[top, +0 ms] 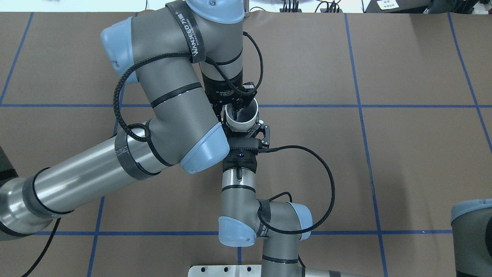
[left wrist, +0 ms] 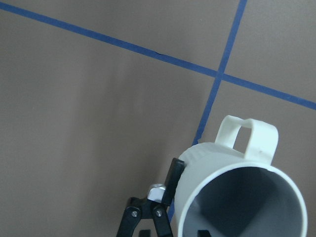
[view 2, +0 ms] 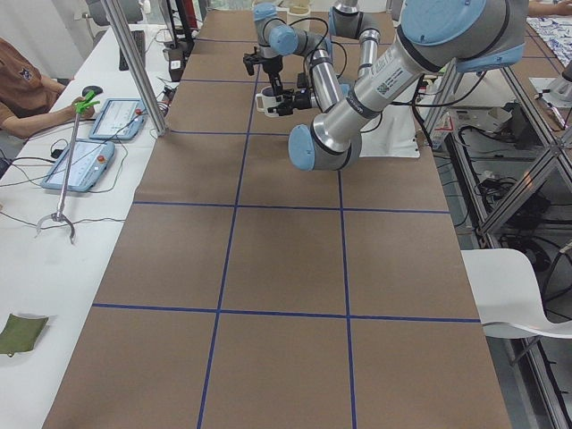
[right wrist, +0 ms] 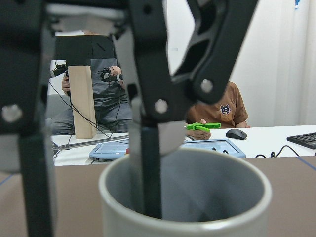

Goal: Left arm hands cup to right arm to dump lemon

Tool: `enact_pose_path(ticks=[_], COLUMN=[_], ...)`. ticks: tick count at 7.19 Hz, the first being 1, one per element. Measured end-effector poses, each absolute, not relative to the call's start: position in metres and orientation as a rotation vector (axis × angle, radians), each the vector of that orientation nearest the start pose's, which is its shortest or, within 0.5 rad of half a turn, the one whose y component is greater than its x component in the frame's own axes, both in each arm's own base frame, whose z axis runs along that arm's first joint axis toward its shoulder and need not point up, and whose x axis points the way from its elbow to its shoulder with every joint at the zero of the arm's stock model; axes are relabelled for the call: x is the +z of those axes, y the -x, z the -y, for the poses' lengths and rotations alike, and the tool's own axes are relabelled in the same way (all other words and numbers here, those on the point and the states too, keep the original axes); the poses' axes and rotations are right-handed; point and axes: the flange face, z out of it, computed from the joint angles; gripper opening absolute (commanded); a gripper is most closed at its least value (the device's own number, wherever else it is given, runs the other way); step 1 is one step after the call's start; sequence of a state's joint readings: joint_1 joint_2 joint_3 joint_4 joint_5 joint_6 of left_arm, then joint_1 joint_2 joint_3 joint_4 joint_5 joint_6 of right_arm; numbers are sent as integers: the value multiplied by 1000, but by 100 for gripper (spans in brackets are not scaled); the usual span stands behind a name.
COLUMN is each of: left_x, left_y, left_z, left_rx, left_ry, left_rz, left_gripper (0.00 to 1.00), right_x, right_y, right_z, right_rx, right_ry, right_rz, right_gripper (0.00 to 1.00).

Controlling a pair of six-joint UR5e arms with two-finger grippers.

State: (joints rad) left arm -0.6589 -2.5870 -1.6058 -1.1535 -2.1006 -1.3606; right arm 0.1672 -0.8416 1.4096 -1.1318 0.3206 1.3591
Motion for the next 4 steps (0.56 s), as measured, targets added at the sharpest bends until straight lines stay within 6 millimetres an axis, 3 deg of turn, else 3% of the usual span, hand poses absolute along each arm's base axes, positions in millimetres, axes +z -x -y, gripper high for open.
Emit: enact_pose_path(ticks=[4], left_x=[56], left_y=[-497], left_z=[483], left_rx=[-249], left_ry=[207], left_rz=[-775], left_gripper=[38], right_x=[201], right_y=[646], right_z=[339], right_rx=[592], right_ry=[-1276], right_rz=[641], right_gripper=[41])
